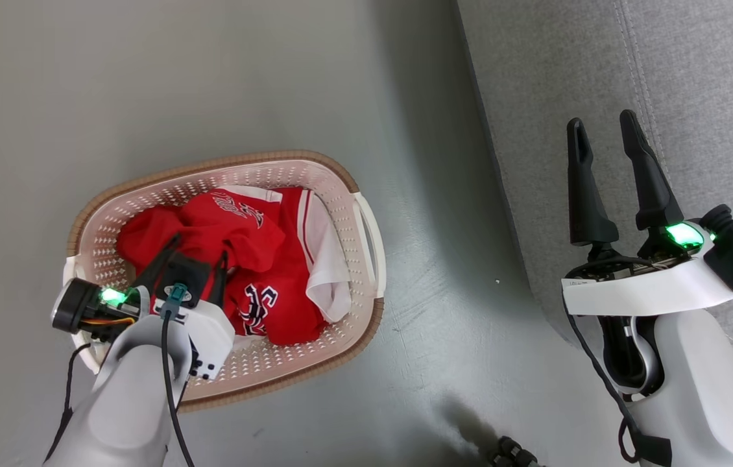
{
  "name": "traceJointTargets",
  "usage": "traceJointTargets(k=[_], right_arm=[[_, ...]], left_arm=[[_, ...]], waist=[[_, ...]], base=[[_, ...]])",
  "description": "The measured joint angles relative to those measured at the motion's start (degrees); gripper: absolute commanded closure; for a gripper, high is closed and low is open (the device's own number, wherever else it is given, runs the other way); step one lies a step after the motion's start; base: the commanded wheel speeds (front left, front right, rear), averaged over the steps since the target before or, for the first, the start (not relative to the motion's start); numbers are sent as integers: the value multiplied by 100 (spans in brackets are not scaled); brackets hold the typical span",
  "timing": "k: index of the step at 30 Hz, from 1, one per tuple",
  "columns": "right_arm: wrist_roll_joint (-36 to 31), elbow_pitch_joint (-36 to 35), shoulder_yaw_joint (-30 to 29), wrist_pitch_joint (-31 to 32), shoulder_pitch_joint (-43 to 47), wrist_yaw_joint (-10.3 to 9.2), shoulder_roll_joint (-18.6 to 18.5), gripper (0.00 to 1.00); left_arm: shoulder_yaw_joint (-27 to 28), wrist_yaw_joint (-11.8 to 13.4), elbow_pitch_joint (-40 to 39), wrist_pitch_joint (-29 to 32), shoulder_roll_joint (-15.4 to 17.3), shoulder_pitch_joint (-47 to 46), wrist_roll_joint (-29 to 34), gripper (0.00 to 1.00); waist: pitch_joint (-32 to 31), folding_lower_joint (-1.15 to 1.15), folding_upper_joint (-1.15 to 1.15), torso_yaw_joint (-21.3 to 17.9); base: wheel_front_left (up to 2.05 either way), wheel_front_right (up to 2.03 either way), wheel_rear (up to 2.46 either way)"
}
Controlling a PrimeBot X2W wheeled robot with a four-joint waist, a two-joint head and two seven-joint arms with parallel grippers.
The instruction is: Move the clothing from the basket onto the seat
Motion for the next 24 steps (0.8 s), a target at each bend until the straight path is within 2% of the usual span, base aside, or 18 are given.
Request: traceJointTargets(k=[3, 4, 5, 6, 8, 24], right_arm=[[41, 4, 30, 0, -18, 0, 0, 0], [41, 7, 42, 0, -42, 0, 0, 0], [42, 9, 54, 0, -75, 0, 0, 0], [42, 11, 64, 0, -105, 0, 0, 0], [42, 19, 52, 0, -112, 0, 1, 0], [42, 88, 45, 0, -113, 0, 0, 0]], left_arm=[[18, 51, 86, 1, 12, -69, 10, 0], [20, 68, 112, 2, 9, -89, 10, 12], [20, 88, 137, 5, 5, -105, 10, 45], [20, 91, 163, 5, -1, -116, 10, 61], [-3, 90, 214, 5, -31, -121, 11, 100], [-73, 82, 375, 1, -136, -125, 4, 100]], waist=[[25, 0, 0, -55], [31, 0, 0, -72], [35, 0, 0, -88], [37, 0, 0, -102], [31, 0, 0, -115], [-137, 0, 0, -26]], base=[[0, 0, 0], [0, 0, 0], [0, 0, 0], [0, 0, 0], [0, 0, 0], [0, 0, 0]])
